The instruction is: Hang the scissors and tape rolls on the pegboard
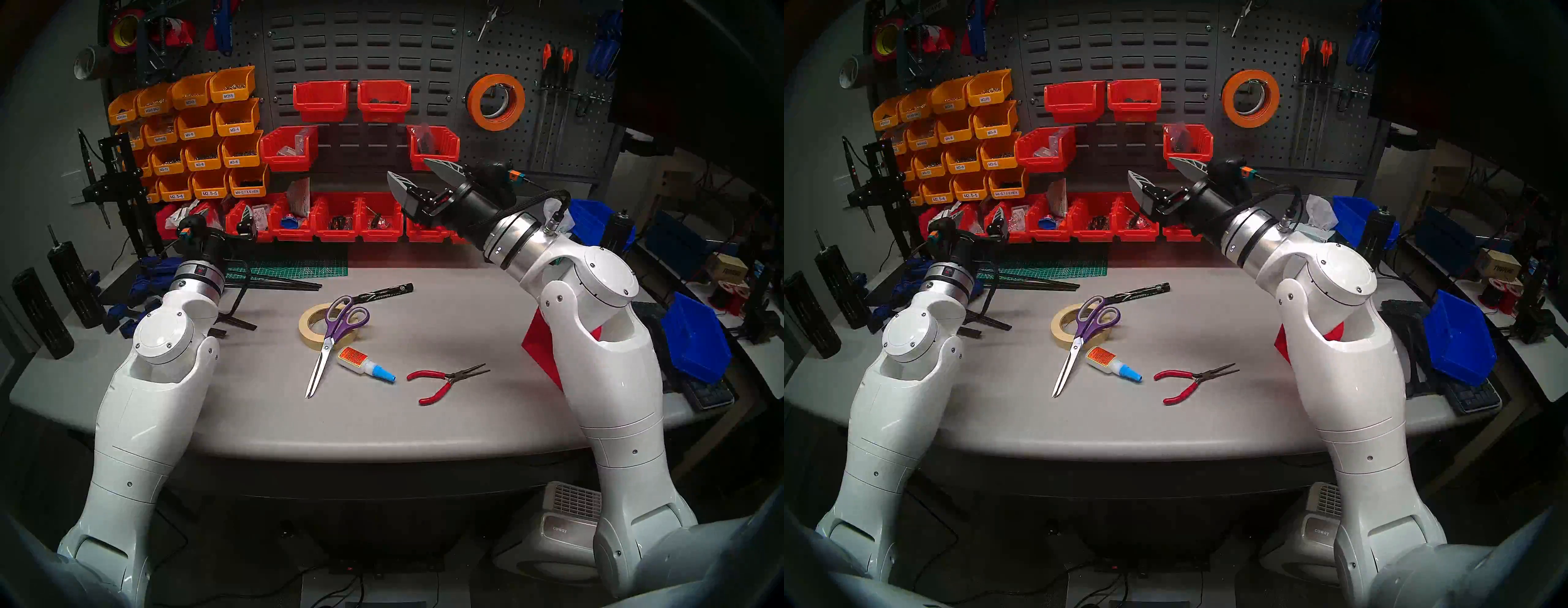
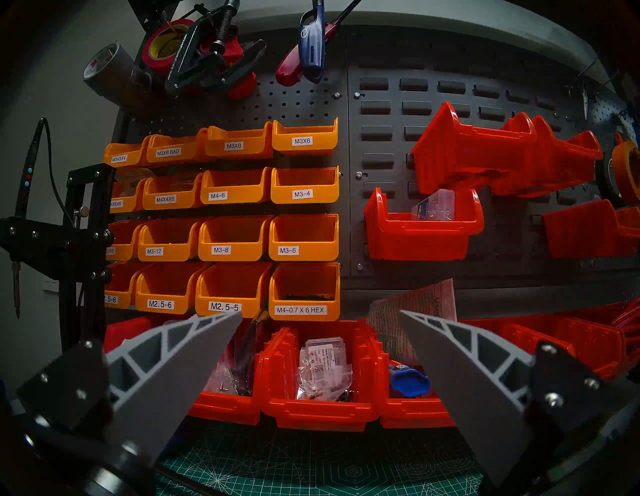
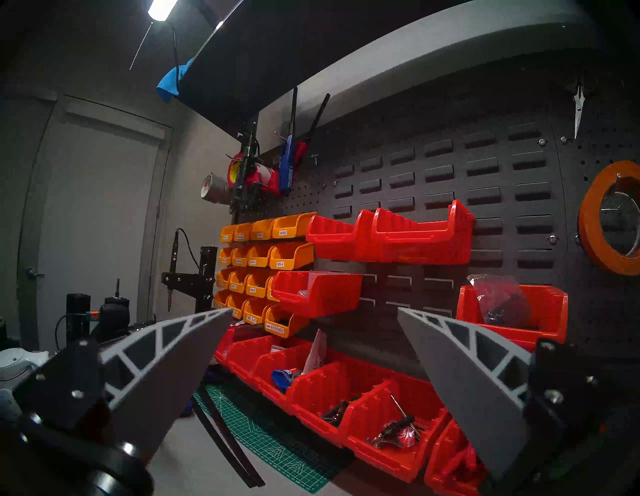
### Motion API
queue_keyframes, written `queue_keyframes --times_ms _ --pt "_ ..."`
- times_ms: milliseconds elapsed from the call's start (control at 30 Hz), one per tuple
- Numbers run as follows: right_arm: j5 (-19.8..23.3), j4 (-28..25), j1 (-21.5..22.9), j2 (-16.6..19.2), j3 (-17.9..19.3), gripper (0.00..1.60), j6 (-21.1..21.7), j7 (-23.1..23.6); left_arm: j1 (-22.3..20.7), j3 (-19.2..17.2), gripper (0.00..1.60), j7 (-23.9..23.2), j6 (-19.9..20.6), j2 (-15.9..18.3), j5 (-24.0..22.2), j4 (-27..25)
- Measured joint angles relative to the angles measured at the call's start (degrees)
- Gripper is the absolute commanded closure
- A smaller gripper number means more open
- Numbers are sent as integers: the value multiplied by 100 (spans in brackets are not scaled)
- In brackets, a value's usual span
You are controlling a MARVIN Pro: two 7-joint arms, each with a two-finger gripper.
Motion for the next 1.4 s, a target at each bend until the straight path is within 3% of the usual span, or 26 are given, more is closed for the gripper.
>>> queue_keyframes --times_ms 800,1400 --pt "486 -554 -686 -1 -18 0 334 625 1 -1 0 -4 3 -1 3 -1" --pt "233 -668 -991 170 -262 0 441 689 1 -2 0 -5 4 -1 5 -2"
